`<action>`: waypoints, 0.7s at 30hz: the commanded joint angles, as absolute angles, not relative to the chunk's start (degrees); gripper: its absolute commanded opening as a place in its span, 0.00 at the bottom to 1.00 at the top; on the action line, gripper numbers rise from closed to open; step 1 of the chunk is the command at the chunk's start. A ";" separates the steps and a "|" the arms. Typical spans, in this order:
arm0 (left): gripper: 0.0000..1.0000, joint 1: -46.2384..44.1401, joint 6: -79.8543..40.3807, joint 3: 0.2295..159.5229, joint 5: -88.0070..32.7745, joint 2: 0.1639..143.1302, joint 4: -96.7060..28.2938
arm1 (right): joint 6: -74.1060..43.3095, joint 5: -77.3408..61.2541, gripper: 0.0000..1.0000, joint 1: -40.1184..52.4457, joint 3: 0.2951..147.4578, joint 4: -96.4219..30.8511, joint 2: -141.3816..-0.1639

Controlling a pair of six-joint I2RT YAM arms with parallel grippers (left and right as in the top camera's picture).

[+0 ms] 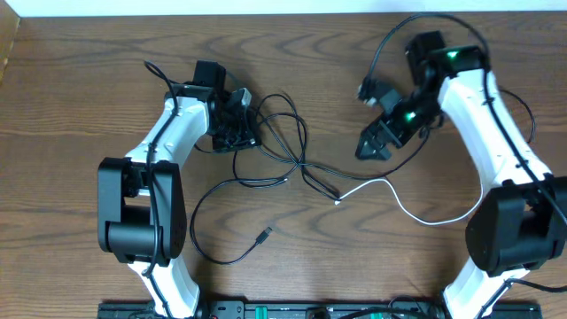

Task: Untangle cables

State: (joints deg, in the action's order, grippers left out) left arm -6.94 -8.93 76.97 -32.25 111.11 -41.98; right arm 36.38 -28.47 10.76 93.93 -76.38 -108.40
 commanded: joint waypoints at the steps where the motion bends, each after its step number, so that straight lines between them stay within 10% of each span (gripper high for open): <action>1: 0.07 -6.92 -8.10 78.08 -33.89 109.82 -42.13 | 43.44 -31.27 0.99 12.45 89.60 -74.43 -108.88; 15: 0.07 -6.92 -8.10 78.08 -33.87 109.82 -42.11 | 50.63 -35.35 0.96 13.54 73.14 -67.64 -108.88; 21: 0.07 -6.92 -8.10 78.08 -33.87 109.82 -42.09 | 50.33 -36.64 0.59 13.50 68.10 -66.61 -108.88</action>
State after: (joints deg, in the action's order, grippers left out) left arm -6.96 -8.93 76.97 -32.95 111.11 -41.98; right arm 49.60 -34.22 13.26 69.82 -66.72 -108.40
